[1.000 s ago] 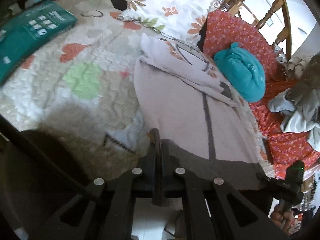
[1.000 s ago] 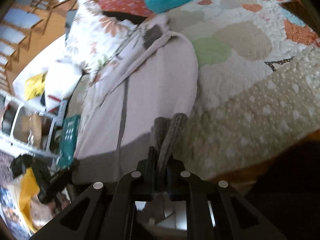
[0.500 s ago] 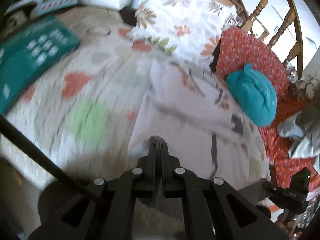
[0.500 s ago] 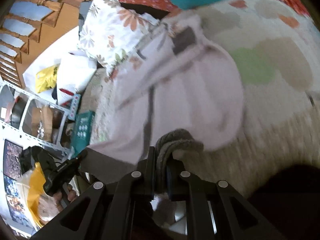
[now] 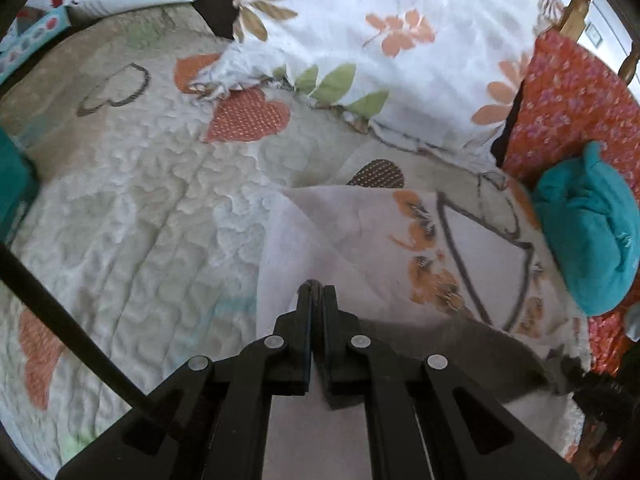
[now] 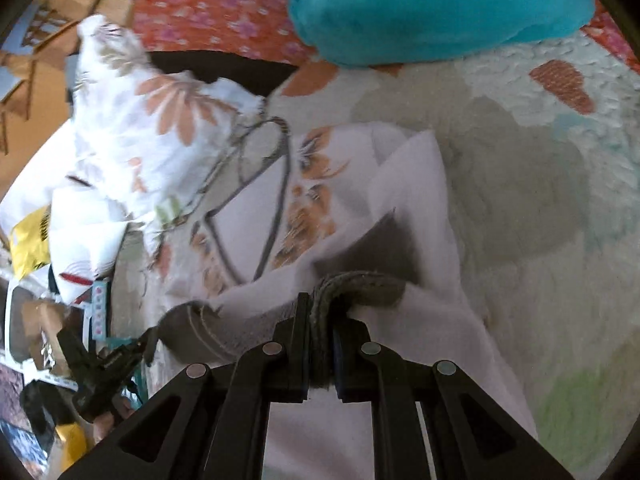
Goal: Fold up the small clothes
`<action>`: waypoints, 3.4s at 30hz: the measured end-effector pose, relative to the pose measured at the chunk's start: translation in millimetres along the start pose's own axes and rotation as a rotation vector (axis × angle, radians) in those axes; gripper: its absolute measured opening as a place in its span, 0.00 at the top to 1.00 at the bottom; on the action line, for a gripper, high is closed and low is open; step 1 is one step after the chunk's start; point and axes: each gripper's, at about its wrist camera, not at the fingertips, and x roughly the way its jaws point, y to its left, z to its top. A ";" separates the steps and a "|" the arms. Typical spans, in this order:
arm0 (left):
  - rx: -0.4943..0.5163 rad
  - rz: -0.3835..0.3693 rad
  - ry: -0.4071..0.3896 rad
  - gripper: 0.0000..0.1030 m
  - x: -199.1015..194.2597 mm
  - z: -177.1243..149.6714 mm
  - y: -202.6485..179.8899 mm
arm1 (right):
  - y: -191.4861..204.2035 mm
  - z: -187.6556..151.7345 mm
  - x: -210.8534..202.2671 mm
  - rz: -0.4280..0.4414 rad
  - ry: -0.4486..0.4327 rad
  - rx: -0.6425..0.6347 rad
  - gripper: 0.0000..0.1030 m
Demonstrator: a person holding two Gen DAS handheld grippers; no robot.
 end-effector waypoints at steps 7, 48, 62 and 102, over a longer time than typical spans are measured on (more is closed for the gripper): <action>-0.035 -0.106 -0.028 0.58 13.1 28.2 17.2 | -20.4 43.7 13.1 0.001 -0.067 0.065 0.61; -0.118 -0.263 0.098 0.97 -25.6 -100.4 123.9 | 265.2 -90.7 217.9 -0.388 0.177 -0.507 0.92; -0.144 -0.263 0.113 0.97 -31.7 -96.4 126.2 | 314.1 -103.3 200.9 -0.147 0.157 -0.558 0.78; 0.116 -0.031 -0.049 0.48 -109.5 -169.4 -81.2 | -102.9 -103.0 -66.9 -0.071 -0.195 -0.009 0.54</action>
